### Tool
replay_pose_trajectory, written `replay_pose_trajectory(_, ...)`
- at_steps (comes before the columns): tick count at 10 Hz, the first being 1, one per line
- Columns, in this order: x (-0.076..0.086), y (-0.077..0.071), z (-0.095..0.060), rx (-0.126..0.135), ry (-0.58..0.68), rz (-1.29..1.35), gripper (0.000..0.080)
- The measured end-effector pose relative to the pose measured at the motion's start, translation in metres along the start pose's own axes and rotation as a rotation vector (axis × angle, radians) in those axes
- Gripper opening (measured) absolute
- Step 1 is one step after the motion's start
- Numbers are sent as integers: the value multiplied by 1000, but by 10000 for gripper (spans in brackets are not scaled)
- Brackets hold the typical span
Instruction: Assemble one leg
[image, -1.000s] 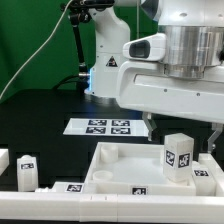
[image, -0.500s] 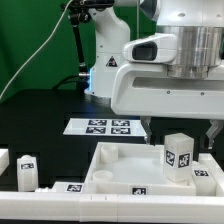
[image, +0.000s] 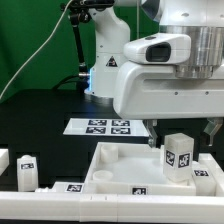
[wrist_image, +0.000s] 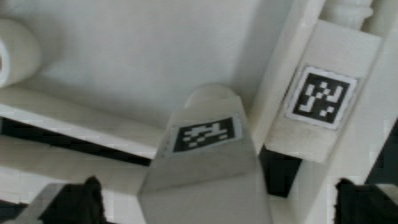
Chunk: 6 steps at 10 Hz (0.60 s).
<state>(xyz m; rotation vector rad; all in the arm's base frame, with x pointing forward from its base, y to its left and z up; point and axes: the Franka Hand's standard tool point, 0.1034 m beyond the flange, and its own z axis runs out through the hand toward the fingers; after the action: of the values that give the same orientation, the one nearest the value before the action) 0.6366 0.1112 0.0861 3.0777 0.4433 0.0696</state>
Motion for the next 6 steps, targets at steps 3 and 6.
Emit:
replay_pose_trajectory(3,0,0,0,0,0,3,389)
replay_pose_trajectory(6,0,0,0,1,0,74,282)
